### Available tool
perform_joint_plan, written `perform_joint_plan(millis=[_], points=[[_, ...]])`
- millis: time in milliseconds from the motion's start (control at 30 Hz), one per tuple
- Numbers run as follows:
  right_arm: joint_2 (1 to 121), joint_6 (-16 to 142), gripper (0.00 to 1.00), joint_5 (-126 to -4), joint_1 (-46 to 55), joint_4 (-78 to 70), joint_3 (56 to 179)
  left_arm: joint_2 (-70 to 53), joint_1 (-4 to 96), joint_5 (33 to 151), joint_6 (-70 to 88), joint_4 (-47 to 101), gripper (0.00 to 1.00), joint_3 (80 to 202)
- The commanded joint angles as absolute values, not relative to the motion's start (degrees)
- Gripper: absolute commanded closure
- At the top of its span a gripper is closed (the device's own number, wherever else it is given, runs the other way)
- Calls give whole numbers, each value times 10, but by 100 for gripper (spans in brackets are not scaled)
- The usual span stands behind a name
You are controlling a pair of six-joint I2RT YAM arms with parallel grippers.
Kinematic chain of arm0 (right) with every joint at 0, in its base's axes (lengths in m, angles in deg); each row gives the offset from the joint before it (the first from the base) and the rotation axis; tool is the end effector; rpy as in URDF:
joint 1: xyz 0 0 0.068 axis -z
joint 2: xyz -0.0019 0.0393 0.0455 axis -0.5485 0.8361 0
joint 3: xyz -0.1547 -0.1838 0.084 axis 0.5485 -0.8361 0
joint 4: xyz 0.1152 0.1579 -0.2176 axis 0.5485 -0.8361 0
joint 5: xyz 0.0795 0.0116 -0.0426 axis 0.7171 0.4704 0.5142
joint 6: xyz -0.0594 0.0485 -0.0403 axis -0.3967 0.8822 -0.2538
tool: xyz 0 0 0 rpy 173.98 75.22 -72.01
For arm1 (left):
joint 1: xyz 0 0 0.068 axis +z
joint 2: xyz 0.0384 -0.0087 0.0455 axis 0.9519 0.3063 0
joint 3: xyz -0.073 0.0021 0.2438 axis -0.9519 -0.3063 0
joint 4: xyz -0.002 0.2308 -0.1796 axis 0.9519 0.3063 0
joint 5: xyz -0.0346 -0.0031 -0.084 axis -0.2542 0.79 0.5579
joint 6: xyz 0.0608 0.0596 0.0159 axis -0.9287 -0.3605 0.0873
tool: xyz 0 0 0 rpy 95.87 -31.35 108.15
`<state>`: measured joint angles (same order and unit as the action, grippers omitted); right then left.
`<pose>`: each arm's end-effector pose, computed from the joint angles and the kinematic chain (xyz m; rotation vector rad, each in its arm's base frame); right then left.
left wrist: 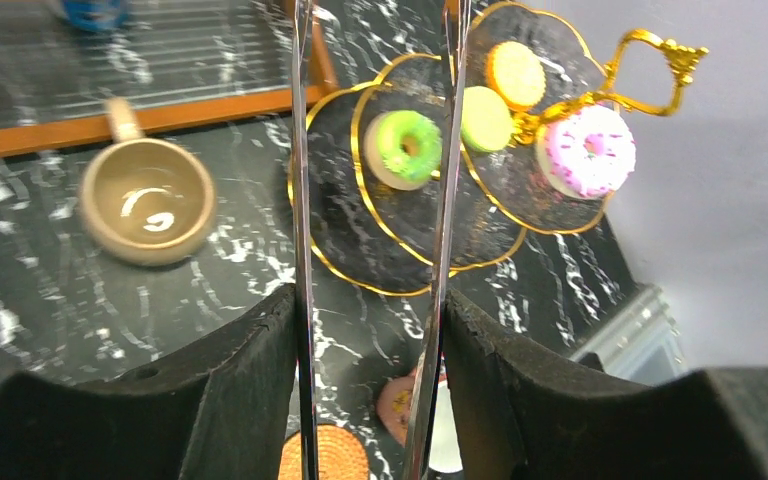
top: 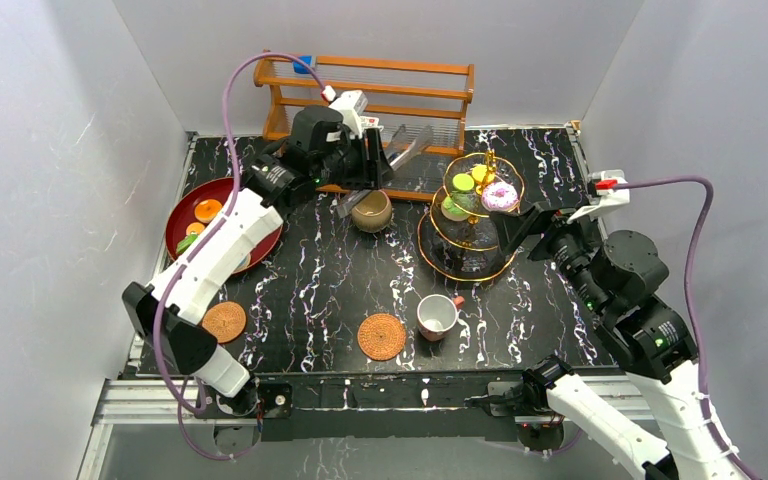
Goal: Serve the afternoon tea
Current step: Place the desert on the desert table, then pick up the desert from the tray.
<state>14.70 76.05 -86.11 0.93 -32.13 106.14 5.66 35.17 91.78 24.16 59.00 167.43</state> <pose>0.1616 0.0814 0.4422 0.0111 1.5911 0.5312 0.3332 -0.2641 0.4062 0.2769 2.0185 -0.8546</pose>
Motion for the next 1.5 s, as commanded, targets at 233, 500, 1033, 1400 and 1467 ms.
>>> perform_joint_plan(millis=[233, 500, 1033, 1400, 1467], points=[[153, 774, 1, -845, 7, -298, 1054, 14, 371, 706, 186, 672, 51, 1658], [156, 781, 1, -837, 7, -283, 1037, 11, 459, 706, 197, 703, 52, 1606], [154, 791, 1, -822, 7, -261, 1018, -24, 620, 709, 201, 703, 52, 1479], [151, 788, 1, -822, 7, -257, 1016, -12, 692, 710, 193, 680, 53, 1410], [151, 785, 1, -822, 7, -256, 1016, -9, 697, 703, 191, 675, 53, 1403]])
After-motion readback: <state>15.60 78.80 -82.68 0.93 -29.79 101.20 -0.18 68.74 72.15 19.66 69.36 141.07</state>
